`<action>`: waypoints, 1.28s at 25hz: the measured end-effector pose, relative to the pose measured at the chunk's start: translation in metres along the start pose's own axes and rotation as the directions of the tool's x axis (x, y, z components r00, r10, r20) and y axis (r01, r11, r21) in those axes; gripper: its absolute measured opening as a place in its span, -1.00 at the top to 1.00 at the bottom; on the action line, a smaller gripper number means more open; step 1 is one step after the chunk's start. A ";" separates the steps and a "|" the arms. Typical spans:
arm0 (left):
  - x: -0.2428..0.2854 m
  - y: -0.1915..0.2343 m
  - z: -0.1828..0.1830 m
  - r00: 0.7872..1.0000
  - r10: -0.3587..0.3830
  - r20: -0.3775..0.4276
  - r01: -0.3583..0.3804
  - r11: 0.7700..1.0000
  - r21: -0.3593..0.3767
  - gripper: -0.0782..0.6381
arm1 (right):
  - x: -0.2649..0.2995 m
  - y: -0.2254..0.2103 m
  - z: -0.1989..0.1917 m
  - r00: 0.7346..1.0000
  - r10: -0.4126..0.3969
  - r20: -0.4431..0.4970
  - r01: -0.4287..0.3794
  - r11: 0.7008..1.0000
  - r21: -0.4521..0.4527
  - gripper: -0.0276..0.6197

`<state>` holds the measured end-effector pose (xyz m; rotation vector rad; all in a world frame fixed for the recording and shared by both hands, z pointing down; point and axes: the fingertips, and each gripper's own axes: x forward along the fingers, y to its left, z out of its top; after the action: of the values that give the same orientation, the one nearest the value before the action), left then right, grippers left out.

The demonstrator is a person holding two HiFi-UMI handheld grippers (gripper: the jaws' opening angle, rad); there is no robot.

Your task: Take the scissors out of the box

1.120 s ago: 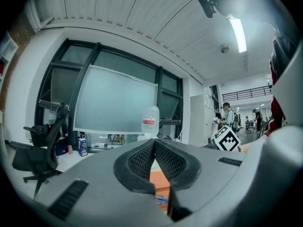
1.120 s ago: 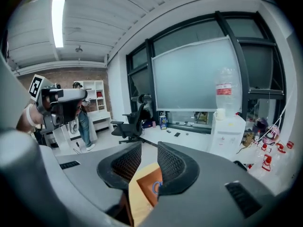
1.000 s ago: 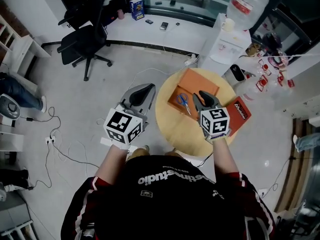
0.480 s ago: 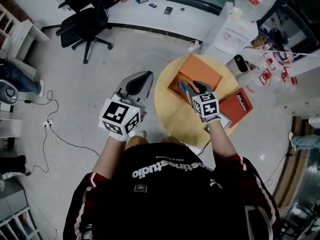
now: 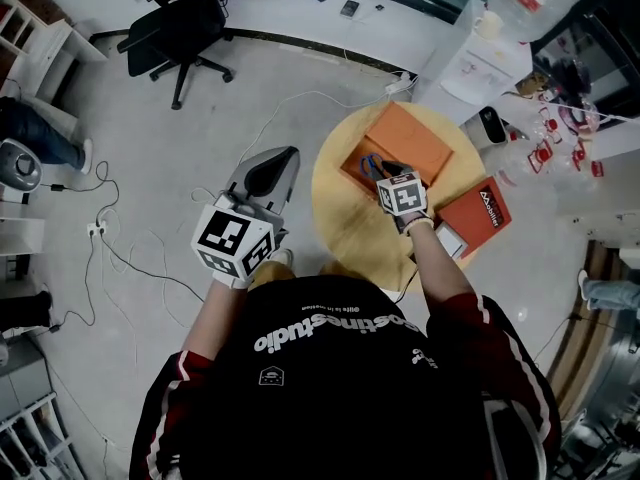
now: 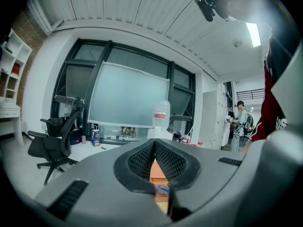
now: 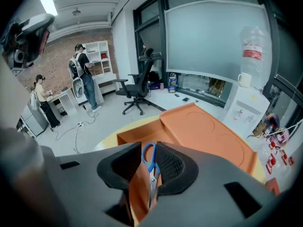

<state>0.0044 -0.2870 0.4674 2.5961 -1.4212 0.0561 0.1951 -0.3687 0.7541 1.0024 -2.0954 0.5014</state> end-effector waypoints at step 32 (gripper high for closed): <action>-0.007 0.021 -0.018 0.990 0.110 -0.091 -0.113 0.993 -0.021 0.73 | 0.077 -0.022 -0.033 0.979 0.038 -0.200 -0.028 0.998 0.056 0.58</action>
<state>-0.0162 -0.2890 0.4872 2.4582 -1.5230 0.1658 0.1956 -0.3998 0.8350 0.9080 -1.9292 0.6513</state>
